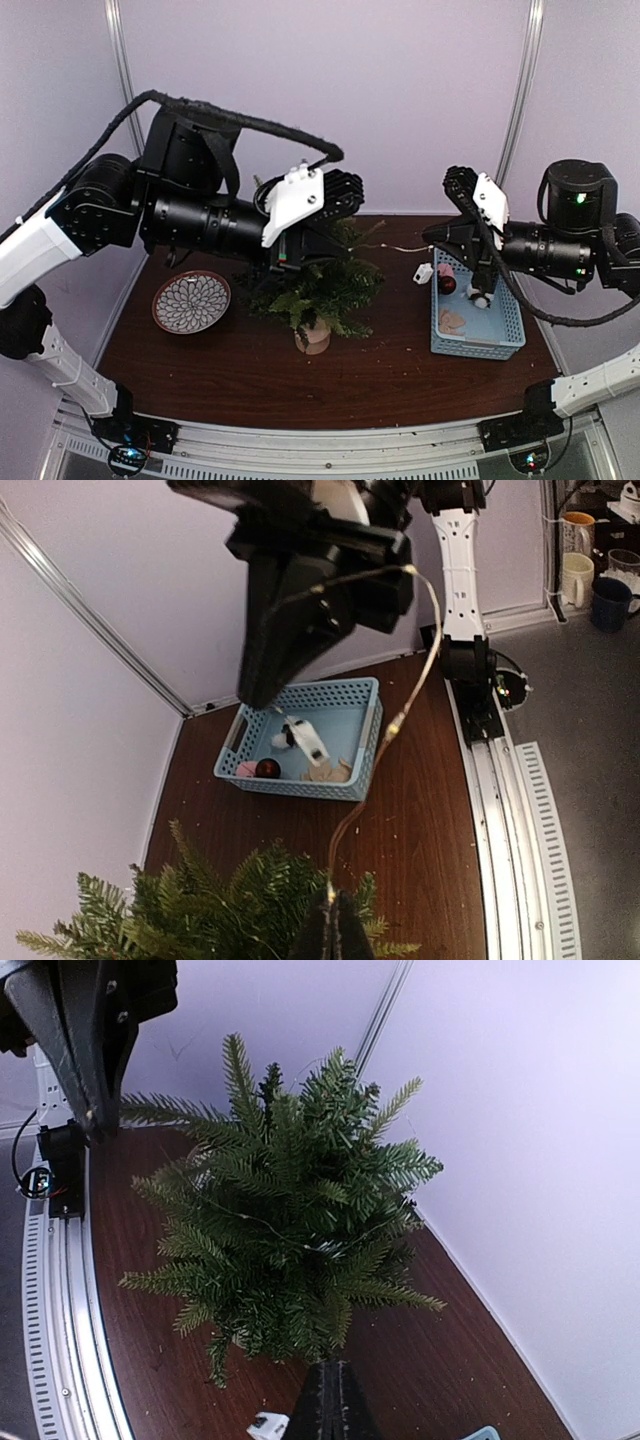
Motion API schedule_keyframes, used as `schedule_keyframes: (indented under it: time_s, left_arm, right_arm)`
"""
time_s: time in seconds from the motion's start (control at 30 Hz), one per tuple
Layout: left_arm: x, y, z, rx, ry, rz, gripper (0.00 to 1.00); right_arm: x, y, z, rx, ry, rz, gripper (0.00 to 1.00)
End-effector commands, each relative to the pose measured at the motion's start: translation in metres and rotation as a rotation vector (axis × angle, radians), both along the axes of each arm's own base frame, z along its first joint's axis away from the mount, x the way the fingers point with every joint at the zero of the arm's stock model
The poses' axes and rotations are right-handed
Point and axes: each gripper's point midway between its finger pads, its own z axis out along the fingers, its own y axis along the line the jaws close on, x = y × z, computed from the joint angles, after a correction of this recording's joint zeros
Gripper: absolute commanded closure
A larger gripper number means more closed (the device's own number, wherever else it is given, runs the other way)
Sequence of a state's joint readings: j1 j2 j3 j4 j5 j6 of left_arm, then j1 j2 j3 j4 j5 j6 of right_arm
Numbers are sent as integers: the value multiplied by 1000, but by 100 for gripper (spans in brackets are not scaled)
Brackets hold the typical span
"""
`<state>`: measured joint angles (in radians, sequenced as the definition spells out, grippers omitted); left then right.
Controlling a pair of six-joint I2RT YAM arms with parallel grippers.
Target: Decorate the small christmas tree
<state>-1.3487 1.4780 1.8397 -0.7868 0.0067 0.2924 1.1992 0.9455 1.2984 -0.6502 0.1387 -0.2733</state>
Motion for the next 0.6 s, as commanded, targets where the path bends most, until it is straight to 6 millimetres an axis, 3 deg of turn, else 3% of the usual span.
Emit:
schedule_keyframes:
  time_s: [0.0, 0.1, 0.23, 0.4, 0.57]
  left_arm:
    - [-3, 15, -18, 33, 14, 42, 100]
    - [2, 17, -34, 51, 13, 70, 100]
    - [4, 4, -48, 66, 0, 63, 100]
    - [3, -6, -53, 68, 5, 50, 100]
    - [3, 9, -47, 15, 48, 92, 100]
  right_arm:
    - [7, 3, 27, 15, -57, -11, 100]
    - [8, 7, 38, 23, -76, -7, 100]
    - [10, 10, 46, 30, -84, -5, 100]
    - [8, 9, 49, 34, -83, 0, 100]
    - [8, 10, 53, 17, -104, 6, 100]
